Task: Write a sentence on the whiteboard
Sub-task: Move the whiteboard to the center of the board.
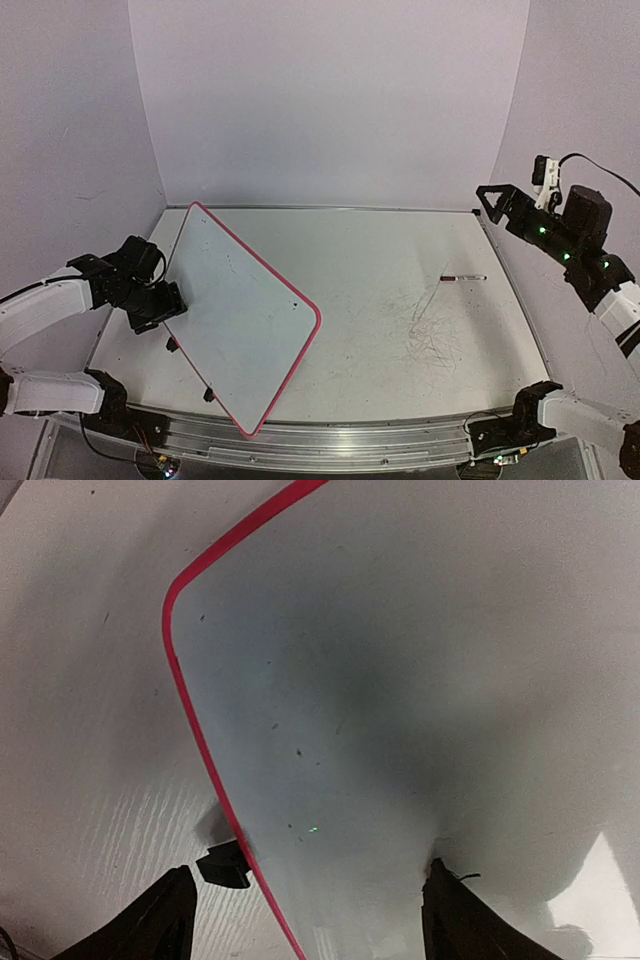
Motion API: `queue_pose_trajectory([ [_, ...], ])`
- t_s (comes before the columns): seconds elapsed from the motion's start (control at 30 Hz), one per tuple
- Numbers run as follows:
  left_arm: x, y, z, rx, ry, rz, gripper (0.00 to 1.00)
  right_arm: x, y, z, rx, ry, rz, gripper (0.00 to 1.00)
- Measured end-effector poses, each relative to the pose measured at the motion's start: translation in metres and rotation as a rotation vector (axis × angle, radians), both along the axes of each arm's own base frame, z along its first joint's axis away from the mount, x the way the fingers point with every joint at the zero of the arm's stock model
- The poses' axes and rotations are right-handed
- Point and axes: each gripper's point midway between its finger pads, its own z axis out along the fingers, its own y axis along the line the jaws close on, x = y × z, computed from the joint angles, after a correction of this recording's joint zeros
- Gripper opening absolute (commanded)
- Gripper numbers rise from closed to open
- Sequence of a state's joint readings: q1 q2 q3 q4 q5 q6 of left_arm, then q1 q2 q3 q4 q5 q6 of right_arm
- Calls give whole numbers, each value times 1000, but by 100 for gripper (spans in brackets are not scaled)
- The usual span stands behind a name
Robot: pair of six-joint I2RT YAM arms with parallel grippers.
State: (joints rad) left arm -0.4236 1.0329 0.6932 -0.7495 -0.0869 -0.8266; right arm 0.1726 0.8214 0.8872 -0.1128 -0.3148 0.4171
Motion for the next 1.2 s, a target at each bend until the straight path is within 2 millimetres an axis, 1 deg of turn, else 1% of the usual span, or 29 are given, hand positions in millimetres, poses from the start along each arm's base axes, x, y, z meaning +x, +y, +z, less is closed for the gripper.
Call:
queue_pose_trajectory([
  [0.07,-5,4,-4,18,4,39,78,-1,3,-1,2,4,18,98],
  [0.2,-8,14,-8,37,-11,103,77,-2,6,1,6,-5,39,98],
  [0.37,-10,25,-6,63,-20,173,77,-1,7,1,7,-11,45,98],
  [0.47,-17,36,-6,92,-5,230,75,1,8,-1,7,-1,46,98],
  [0.53,-25,42,-7,111,19,261,72,4,9,-3,8,5,46,98],
  [0.67,-37,45,-8,105,55,291,55,8,11,-5,14,6,58,98],
  [0.7,-40,44,-8,94,60,290,52,9,13,-5,16,6,67,98],
  [0.77,-45,41,-7,66,70,285,50,12,17,-7,19,11,86,98],
  [0.87,-52,34,-10,31,103,260,46,18,23,-16,19,37,111,98],
  [1.03,-73,15,-26,29,217,161,43,25,37,-30,23,78,146,98],
  [1.2,-86,-2,-40,52,311,87,33,23,49,-36,37,90,179,98],
])
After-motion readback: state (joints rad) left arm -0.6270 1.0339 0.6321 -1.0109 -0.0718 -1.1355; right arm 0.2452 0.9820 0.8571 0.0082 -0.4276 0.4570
